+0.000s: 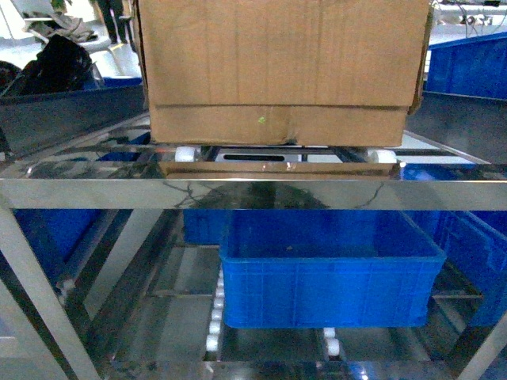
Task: Sort boxes to right shelf from conveyor
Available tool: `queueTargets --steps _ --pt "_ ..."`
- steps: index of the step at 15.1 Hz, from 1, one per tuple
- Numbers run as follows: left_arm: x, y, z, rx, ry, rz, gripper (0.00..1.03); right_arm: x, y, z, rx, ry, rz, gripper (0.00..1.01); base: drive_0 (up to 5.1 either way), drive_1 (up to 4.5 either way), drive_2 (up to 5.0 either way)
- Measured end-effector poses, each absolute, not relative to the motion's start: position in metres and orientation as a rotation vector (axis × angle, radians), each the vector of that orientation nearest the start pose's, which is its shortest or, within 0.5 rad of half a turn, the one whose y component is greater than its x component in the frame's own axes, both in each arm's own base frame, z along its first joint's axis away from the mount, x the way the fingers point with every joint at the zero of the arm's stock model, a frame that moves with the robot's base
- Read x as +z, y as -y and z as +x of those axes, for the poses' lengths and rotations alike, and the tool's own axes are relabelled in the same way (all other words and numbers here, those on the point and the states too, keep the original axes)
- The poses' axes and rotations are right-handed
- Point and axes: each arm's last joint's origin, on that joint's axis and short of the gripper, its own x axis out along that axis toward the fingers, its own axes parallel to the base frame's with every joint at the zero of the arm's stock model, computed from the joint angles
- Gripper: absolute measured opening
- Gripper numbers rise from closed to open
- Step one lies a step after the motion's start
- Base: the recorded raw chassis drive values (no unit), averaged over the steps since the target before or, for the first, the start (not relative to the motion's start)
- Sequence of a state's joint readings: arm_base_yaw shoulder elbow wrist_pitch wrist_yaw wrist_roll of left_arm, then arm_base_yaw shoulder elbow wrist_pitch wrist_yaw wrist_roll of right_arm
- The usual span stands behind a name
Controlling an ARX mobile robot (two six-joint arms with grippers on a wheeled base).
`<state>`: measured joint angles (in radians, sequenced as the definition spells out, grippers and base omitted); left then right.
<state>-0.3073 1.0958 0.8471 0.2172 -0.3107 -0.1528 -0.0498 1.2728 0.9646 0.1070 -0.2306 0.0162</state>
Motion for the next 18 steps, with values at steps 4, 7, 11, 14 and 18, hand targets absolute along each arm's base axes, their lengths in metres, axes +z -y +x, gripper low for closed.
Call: queueTargets --steps 4,7,11,14,18 --pt "0.261 0.032 0.195 0.001 0.004 -0.023 0.32 0.255 -0.001 0.229 0.007 0.01 0.006 0.27 0.0 0.0 0.0" --pt "0.232 0.02 0.174 0.006 0.004 -0.016 0.02 0.226 0.0 0.201 0.002 0.0 0.002 0.02 0.0 0.0 0.0" --pt "0.203 0.007 0.151 -0.016 -0.005 -0.015 0.02 0.199 0.0 0.17 0.003 -0.008 0.002 0.02 0.0 0.0 0.0" --pt "0.192 0.0 0.14 0.002 -0.002 -0.014 0.02 0.188 0.0 0.154 0.003 -0.009 0.002 0.02 0.0 0.0 0.0" --pt "0.184 0.0 0.132 -0.003 -0.003 -0.014 0.02 0.181 0.0 0.143 0.003 -0.007 0.002 0.02 0.0 0.0 0.0"
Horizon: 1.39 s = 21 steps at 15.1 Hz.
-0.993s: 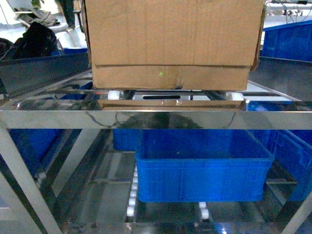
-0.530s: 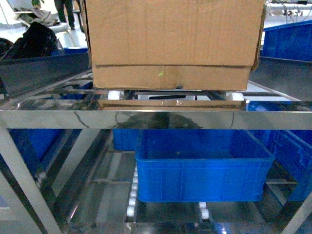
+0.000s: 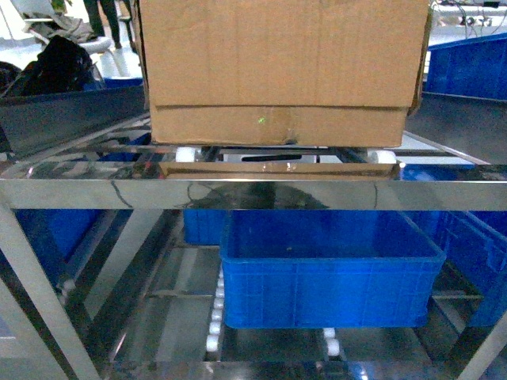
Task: Sort boxes to right shelf from conveyor
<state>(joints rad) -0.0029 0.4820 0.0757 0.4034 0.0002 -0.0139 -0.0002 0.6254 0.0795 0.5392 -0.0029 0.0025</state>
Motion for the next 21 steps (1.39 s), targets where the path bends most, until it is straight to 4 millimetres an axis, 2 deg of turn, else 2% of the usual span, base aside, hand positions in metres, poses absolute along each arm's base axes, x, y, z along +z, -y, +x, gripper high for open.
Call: queueTargets --steps 7,14,15,16,18,19,21 --pt "0.171 0.0 0.118 -0.003 0.008 -0.014 0.02 0.17 0.0 0.126 0.002 0.001 0.002 0.02 0.0 0.0 0.0" --pt "0.171 0.0 0.107 -0.003 0.013 -0.014 0.02 0.172 0.0 0.111 0.002 0.017 0.002 0.02 0.0 0.0 0.0" --pt "0.165 0.0 0.1 -0.003 -0.038 -0.014 0.02 0.171 0.0 0.11 0.002 0.015 0.002 0.02 0.0 0.0 0.0" --pt "0.171 0.0 0.097 -0.004 0.025 -0.014 0.02 0.171 0.0 0.109 0.002 0.015 0.002 0.02 0.0 0.0 0.0" --pt "0.168 0.0 0.097 -0.002 0.007 -0.014 0.02 0.165 0.0 0.1 0.0 -0.038 0.002 0.02 0.0 0.0 0.0" --pt "0.168 0.0 0.097 -0.002 0.0 -0.014 0.02 0.17 0.0 0.097 0.002 0.027 0.002 0.02 0.0 0.0 0.0" --pt "0.168 0.0 0.097 -0.001 0.002 -0.014 0.02 0.167 0.0 0.097 0.0 -0.001 0.002 0.02 0.0 0.0 0.0"
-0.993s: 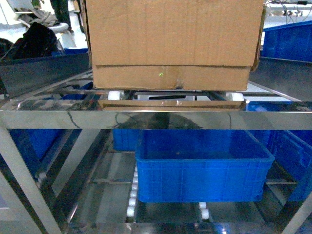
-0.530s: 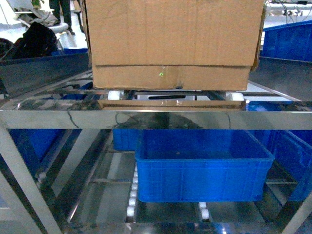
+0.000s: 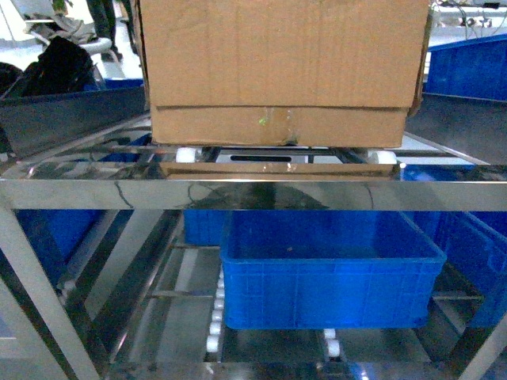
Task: Sort boxes to right shelf from conveyor
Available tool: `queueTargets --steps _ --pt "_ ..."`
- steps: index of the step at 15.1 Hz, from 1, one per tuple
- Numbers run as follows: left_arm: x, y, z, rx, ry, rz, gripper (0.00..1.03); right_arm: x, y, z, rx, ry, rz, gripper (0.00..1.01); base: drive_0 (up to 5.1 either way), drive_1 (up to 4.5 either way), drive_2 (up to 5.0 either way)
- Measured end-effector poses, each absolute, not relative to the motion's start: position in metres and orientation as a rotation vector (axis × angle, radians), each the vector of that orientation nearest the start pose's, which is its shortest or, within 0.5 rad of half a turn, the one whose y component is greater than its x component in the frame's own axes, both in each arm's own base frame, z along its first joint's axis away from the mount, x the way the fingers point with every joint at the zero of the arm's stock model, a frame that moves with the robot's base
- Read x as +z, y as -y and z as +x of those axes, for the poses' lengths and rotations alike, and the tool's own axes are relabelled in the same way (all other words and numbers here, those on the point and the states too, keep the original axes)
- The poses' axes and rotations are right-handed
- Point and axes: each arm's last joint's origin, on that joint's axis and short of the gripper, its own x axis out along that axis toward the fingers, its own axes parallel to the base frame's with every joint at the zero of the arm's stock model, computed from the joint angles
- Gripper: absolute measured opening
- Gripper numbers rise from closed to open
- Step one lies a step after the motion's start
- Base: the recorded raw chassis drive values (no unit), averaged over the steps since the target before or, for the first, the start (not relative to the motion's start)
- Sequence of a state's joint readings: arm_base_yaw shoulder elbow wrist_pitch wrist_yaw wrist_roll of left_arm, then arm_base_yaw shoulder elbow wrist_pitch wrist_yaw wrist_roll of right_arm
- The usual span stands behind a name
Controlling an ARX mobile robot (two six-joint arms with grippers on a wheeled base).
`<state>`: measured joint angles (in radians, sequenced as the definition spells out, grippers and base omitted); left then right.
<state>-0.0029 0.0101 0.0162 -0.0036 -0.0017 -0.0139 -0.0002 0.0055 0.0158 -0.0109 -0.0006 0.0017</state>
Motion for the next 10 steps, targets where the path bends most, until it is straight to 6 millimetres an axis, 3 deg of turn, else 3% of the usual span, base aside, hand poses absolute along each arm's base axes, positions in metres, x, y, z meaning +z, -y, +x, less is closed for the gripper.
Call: queueTargets --steps 7,8,10 --pt "0.1679 0.0003 0.0973 -0.002 0.002 -0.014 0.02 0.1682 0.0 0.097 0.001 0.007 0.002 0.02 0.0 0.0 0.0" --pt "0.1679 0.0003 0.0973 -0.002 0.002 -0.014 0.09 0.1681 0.0 0.097 0.001 0.007 0.001 0.11 0.0 0.0 0.0" --pt "0.1679 0.0003 0.0973 -0.002 0.002 -0.014 0.36 0.1681 0.0 0.097 0.0 0.007 0.001 0.38 0.0 0.0 0.0"
